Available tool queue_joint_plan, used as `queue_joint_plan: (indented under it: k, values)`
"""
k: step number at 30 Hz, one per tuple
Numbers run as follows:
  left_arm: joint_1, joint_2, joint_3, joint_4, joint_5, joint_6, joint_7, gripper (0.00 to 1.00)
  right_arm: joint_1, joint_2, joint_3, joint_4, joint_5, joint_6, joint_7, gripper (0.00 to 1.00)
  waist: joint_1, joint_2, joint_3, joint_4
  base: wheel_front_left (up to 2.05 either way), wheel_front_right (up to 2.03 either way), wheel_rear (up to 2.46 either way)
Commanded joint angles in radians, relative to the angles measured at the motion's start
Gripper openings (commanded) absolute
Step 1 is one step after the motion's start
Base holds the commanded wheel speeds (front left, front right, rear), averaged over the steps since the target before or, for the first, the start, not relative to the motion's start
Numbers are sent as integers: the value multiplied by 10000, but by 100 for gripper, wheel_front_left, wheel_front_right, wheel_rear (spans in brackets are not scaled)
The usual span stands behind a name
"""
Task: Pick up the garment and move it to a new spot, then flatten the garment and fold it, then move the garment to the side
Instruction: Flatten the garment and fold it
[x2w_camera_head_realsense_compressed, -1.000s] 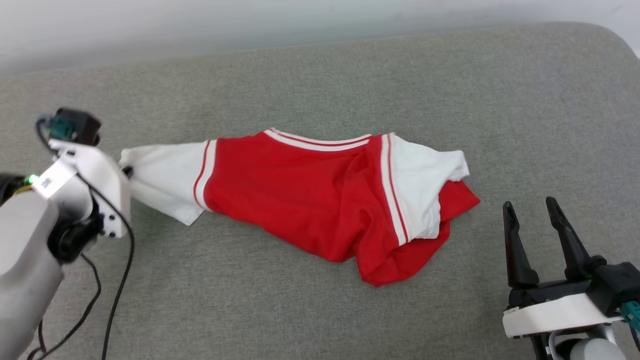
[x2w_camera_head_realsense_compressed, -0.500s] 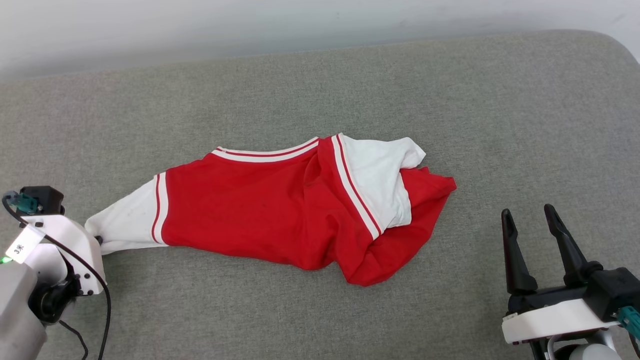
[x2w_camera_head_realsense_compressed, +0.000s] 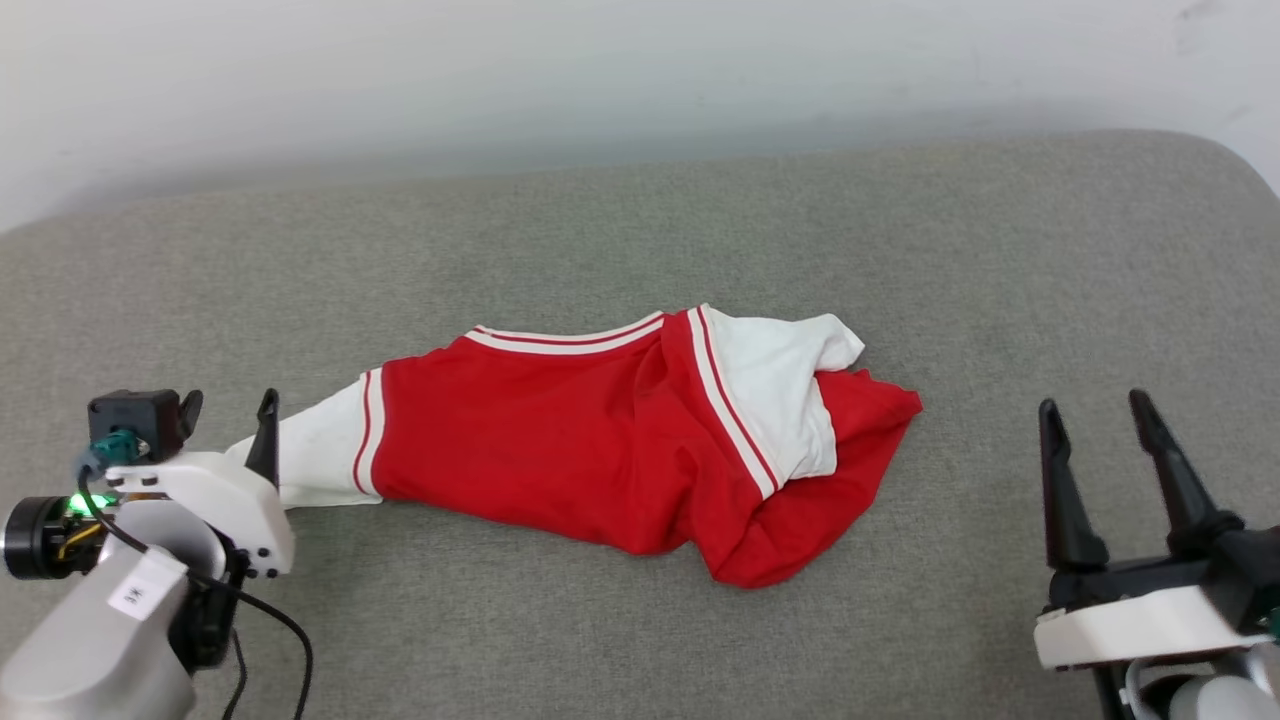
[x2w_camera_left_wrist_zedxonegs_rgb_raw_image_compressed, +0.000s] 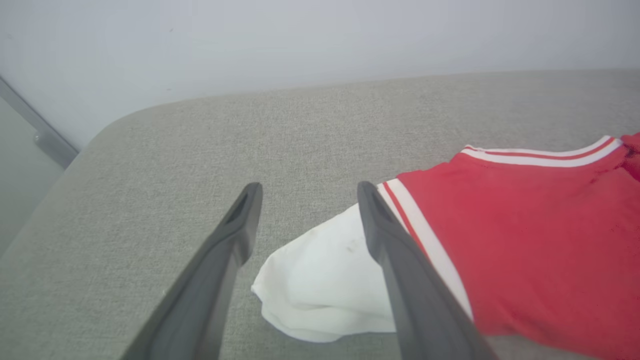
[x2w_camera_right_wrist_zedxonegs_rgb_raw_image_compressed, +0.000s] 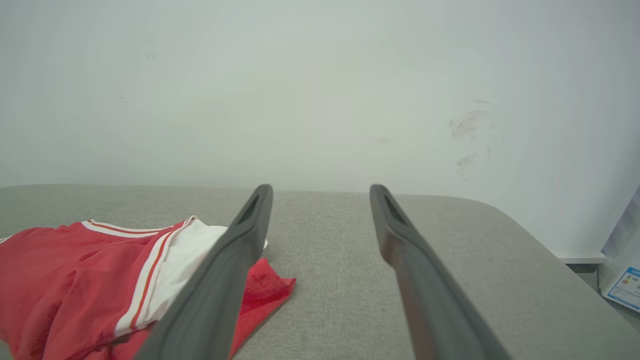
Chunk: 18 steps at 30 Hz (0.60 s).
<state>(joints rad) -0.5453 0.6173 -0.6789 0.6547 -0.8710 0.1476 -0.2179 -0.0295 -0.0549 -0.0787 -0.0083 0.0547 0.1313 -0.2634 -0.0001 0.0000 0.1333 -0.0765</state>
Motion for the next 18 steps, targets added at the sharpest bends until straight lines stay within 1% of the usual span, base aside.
queue_joint_plan:
  k: [1,5,8,11,14,16,18]
  values:
    - [205,-107,82,-210,103,227,-191,100,-207,-131,-48,-93,-50,-9,-20,100,1,0,-134,129,0,0,0]
    - [851,-305,608,-1367,667,1185,-469,100,-646,-516,-164,-261,-58,-9,-20,100,1,0,-299,351,0,0,0]
    - [1576,-500,1403,-2851,1573,1948,-486,100,-1150,-914,-225,-356,62,-10,-20,100,1,0,-333,520,0,0,0]
    - [2407,-764,2204,-4092,2531,2527,-470,100,-1698,-1382,-101,-296,173,-9,-18,100,1,0,-319,668,0,0,0]
    - [3190,-1166,2884,-5114,3426,2861,-472,100,-2372,-2022,248,-72,350,-9,-20,100,1,0,-285,838,0,0,0]
    - [3728,-1505,3222,-5646,3961,2963,-472,100,-2777,-2503,662,251,580,-10,-20,100,1,0,-277,941,0,0,0]
    - [4166,-1833,3455,-6016,4418,2958,-473,100,-3205,-3104,1247,761,823,-10,3,100,1,0,-272,1048,0,0,0]
